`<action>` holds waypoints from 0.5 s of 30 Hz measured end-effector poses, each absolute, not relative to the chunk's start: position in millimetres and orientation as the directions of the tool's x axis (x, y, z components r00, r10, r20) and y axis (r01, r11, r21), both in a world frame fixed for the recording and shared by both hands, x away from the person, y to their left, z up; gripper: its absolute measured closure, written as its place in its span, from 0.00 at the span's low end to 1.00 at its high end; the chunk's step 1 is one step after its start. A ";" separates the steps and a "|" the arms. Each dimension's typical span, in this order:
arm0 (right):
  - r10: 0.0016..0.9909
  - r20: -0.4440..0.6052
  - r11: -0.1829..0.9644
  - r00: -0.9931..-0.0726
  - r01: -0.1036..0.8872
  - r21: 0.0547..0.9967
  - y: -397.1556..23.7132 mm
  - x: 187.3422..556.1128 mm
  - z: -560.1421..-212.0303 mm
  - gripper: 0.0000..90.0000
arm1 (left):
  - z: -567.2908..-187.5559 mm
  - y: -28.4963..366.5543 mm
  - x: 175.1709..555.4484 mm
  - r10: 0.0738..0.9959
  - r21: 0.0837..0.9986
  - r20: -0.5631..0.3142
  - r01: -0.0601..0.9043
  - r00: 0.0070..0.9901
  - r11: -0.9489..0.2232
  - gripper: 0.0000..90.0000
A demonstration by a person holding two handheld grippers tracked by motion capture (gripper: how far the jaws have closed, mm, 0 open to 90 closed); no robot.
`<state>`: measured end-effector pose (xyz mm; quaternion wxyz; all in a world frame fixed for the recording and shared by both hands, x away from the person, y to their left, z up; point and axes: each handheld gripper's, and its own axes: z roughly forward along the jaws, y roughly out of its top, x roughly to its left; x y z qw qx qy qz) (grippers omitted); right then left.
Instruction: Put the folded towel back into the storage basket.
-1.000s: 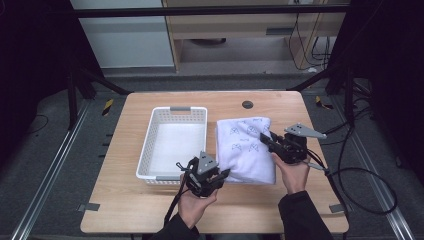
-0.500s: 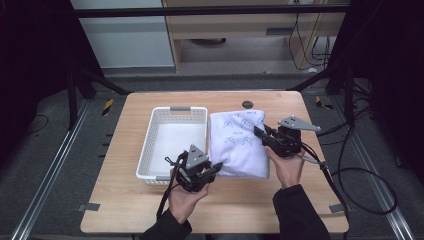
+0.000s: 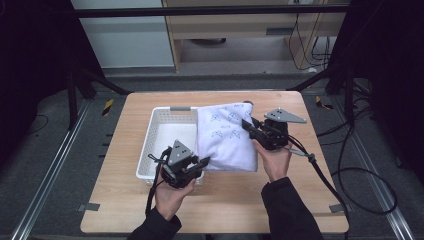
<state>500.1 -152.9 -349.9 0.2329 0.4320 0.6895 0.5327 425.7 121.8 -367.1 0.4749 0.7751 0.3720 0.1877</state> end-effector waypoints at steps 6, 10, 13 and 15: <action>0.839 0.125 0.073 -0.530 0.337 0.939 -133.7 506.1 -343.1 0.80 | -361.8 138.8 427.6 0.768 0.879 -0.050 0.393 0.638 -0.269 0.82; 0.830 0.119 0.083 -0.545 0.331 0.940 -119.1 510.9 -339.5 0.80 | -359.5 148.4 427.9 0.777 0.882 -0.051 0.393 0.627 -0.259 0.82; 0.826 0.112 0.091 -0.553 0.326 0.941 -110.6 513.7 -337.6 0.80 | -357.6 159.3 429.2 0.786 0.883 -0.053 0.396 0.616 -0.251 0.82; 0.823 0.108 0.095 -0.558 0.322 0.942 -104.2 515.5 -336.6 0.80 | -357.1 166.0 430.1 0.791 0.884 -0.051 0.396 0.610 -0.249 0.82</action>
